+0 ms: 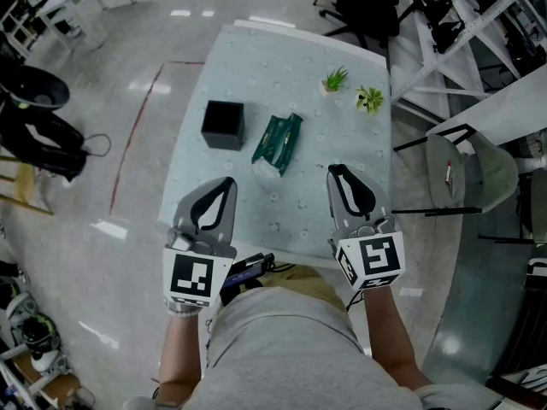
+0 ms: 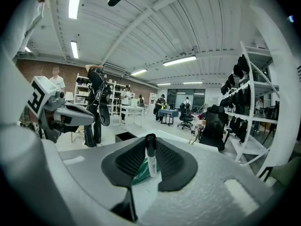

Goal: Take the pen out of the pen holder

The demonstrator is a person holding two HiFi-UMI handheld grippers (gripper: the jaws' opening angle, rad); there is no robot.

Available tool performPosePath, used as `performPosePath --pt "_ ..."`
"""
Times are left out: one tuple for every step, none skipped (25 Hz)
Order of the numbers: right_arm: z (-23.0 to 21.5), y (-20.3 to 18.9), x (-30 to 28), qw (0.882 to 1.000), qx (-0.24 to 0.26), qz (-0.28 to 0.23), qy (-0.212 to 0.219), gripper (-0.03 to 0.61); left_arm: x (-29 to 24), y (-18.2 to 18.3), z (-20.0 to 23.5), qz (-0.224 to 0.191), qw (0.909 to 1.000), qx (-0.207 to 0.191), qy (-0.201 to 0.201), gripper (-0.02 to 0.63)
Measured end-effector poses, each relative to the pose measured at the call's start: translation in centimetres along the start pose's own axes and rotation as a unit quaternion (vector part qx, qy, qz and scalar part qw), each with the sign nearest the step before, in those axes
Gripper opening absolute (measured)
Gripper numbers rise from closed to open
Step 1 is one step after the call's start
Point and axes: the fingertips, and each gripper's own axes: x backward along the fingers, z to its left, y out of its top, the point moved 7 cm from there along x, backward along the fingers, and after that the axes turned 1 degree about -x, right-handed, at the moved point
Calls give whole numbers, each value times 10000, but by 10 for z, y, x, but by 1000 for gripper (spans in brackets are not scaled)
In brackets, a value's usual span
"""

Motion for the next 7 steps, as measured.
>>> performPosePath --pt "0 0 0 10000 2 4 3 67 0 0 0 -2 10000 2 -1 15" --pt "1 1 0 10000 5 9 5 67 0 2 0 -34 10000 -14 -13 15" --pt "1 1 0 10000 8 14 7 67 0 4 0 -68 10000 -31 -25 15" --pt "1 1 0 10000 10 16 8 67 0 5 1 -89 9999 -39 -31 15" --pt "1 1 0 10000 12 16 9 67 1 6 1 -98 9999 -40 -32 15" --pt "1 1 0 10000 13 17 10 67 1 6 1 -103 9999 -40 -32 15" --pt "2 1 0 10000 15 18 12 67 1 6 1 -106 9999 -40 -30 15"
